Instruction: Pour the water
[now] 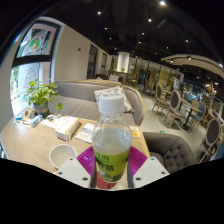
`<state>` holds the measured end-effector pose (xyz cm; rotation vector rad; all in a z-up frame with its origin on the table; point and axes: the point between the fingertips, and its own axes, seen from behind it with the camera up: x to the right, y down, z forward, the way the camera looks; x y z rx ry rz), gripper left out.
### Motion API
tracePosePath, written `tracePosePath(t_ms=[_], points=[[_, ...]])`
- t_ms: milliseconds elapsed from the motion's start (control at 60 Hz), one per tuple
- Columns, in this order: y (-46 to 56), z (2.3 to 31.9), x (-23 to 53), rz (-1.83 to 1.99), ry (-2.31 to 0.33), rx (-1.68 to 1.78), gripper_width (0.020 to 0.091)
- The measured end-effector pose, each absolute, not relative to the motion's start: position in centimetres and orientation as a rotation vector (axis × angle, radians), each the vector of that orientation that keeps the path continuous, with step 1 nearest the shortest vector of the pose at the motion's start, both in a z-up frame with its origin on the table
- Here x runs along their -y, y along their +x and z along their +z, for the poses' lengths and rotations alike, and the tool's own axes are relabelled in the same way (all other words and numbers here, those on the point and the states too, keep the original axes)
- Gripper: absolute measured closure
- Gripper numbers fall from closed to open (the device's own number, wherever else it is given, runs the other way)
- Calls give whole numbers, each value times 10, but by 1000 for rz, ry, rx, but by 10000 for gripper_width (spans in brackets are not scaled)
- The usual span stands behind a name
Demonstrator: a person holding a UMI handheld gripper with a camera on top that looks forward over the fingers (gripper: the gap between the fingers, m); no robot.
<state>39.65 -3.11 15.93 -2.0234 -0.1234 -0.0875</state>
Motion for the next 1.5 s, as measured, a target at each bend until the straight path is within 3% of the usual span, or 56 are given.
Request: tracePosePath(t_ms=[317, 550, 750, 817, 867, 900, 967, 1500], points=[[390, 79, 20, 92, -2088, 102, 684], [394, 67, 19, 116, -2071, 134, 668], [393, 63, 24, 114, -2090, 132, 555], [388, 59, 33, 135, -2148, 116, 399], [385, 60, 39, 153, -2166, 105, 234], [386, 66, 46, 142, -2168, 96, 274], [391, 77, 60, 83, -2181, 76, 247], [306, 187, 255, -60, -2342, -110, 254]])
